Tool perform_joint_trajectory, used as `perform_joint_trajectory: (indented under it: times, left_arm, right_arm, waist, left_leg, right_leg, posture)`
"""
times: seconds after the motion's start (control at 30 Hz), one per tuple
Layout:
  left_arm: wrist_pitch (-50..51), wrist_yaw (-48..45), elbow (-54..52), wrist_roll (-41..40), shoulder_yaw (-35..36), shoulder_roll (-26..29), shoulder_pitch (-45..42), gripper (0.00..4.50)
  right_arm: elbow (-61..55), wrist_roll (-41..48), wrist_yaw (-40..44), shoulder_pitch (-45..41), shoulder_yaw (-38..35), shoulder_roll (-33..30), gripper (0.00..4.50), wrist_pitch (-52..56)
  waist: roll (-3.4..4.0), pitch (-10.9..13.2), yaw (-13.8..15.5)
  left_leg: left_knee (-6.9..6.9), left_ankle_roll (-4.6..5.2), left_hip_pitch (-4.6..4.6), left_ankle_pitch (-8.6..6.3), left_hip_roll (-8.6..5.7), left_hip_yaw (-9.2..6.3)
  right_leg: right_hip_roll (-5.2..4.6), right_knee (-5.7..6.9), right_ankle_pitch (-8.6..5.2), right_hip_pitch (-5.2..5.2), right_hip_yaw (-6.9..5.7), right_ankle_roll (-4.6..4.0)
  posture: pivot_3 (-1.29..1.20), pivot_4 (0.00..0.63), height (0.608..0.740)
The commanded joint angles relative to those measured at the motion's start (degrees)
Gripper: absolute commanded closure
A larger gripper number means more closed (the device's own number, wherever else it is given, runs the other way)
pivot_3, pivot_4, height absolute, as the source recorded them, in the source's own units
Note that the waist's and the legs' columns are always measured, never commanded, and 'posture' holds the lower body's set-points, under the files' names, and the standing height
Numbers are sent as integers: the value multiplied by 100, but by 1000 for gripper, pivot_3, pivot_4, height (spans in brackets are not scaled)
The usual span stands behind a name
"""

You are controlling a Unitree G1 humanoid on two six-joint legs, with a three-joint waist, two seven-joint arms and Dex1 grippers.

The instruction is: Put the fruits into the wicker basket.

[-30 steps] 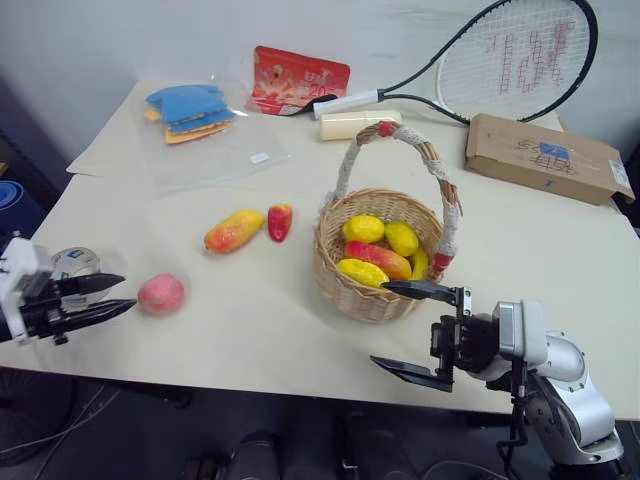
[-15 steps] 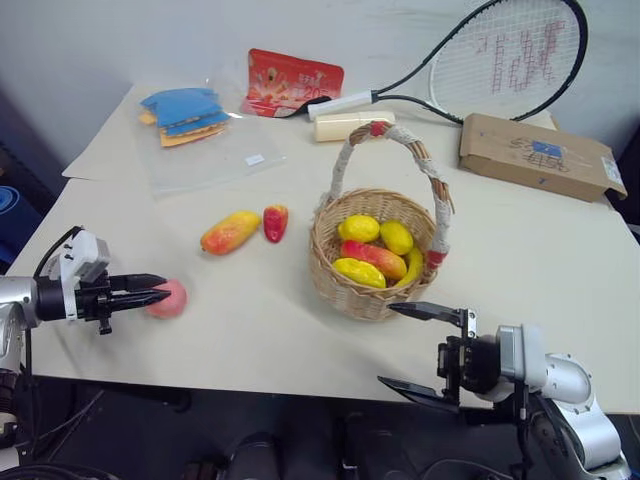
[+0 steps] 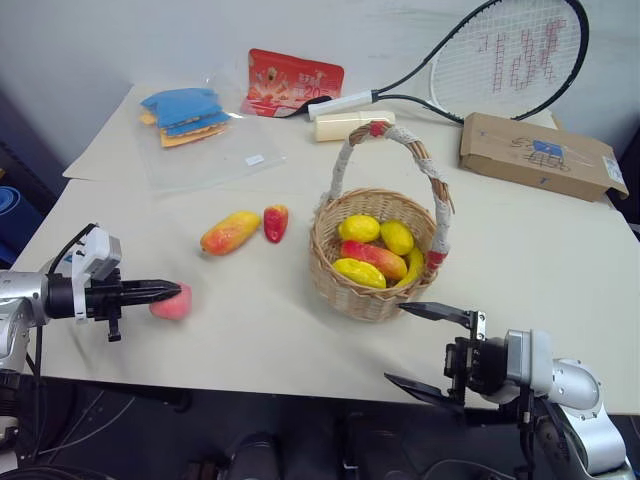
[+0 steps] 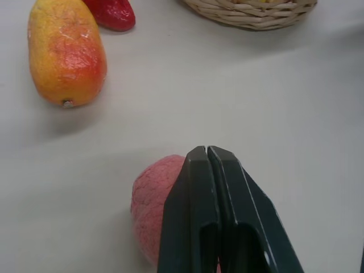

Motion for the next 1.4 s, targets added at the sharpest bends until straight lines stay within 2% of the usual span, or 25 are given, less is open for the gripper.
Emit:
perform_joint_trajectory:
  times: [0.03, 0.3, 0.4, 0.43, 0.63, 0.8, 0.9, 1.03, 1.1, 1.2, 1.4]
  left_arm:
    - [-195, 156, -21, -36, 191, -109, -49, 3551]
    - [-504, 208, 482, 13, 300, -153, -73, 986]
    - [-910, 322, 745, 130, 313, -209, -99, 118]
    - [-1072, 349, 875, 174, 304, -228, -115, 26]
    - [-1579, 263, 1542, 524, 56, -236, -142, 26]
    - [-1828, 393, 1944, 693, -65, -449, -380, 26]
    - [-1819, 383, 1978, 674, -58, -519, -464, 645]
    - [-1839, 411, 1979, 620, 2, -550, -501, 1784]
    - [-1836, 390, 1919, 605, 20, -536, -469, 2064]
    - [-1871, 314, 1601, 553, 40, -510, -338, 2104]
    - [-622, 309, -937, -175, -315, -770, -581, 2105]
  right_arm:
    - [35, 18, 58, 23, -72, 32, 0, -173]
    - [-12, 47, 16, -13, -57, -25, 0, -84]
    - [0, 56, 37, 9, -70, -38, 0, -84]
    - [6, 54, 47, 26, -71, -37, 0, -93]
    - [112, 26, 153, 154, -89, -6, 0, -235]
    - [207, -5, 219, 272, -99, 28, 0, -402]
    - [219, -24, 205, 338, -104, 37, 0, -459]
    - [207, -43, 175, 401, -96, 22, 0, -486]
    - [177, -49, 158, 438, -94, 20, 0, -479]
    - [120, -56, 124, 489, -94, 6, 0, -467]
    - [-79, -78, -502, 514, -540, 78, 0, -479]
  waist:
    - [0, 0, 7]
    - [-1, 0, 2]
    - [-1, 0, 8]
    - [-1, 0, 10]
    - [-2, 0, 10]
    - [-4, -1, 18]
    - [-11, -4, 19]
    - [-11, -4, 8]
    - [-11, -4, 4]
    - [-11, -4, 9]
    - [-15, -3, 77]
  left_leg:
    - [0, 0, -1, 0, 0, -1]
    - [1, 0, -1, 0, 1, 0]
    - [2, 0, -2, 0, 1, -1]
    - [2, 0, -2, 0, 1, -1]
    - [2, 0, -2, 0, 0, 0]
    - [3, 0, -2, 0, 0, 1]
    - [7, 0, -5, 0, 1, 0]
    - [4, 0, -4, 0, 1, 0]
    - [4, 0, -3, 0, 1, 0]
    - [4, 0, -3, 0, 2, 0]
    - [13, -1, -10, 0, 0, -9]
  right_leg:
    - [0, 0, 0, 0, 0, 0]
    - [1, 1, 0, -1, 0, 0]
    - [0, 0, 0, -2, -1, 0]
    - [0, 0, 0, -1, -1, 0]
    - [0, -1, 0, -2, -2, 1]
    - [0, 0, 0, -1, -3, 1]
    - [0, 0, 2, -1, -4, 3]
    - [-1, 0, 2, -1, -3, 3]
    - [0, 1, 2, -1, -2, 3]
    - [0, 1, 2, -1, -3, 3]
    - [-8, 0, 4, 3, -5, 7]
  posture:
    - [0, 150, 740]
    - [0, 150, 740]
    - [0, 150, 740]
    - [0, 150, 740]
    - [0, 150, 740]
    - [0, 150, 740]
    - [0, 150, 740]
    - [0, 150, 740]
    - [0, 150, 740]
    - [0, 150, 740]
    - [0, 150, 740]
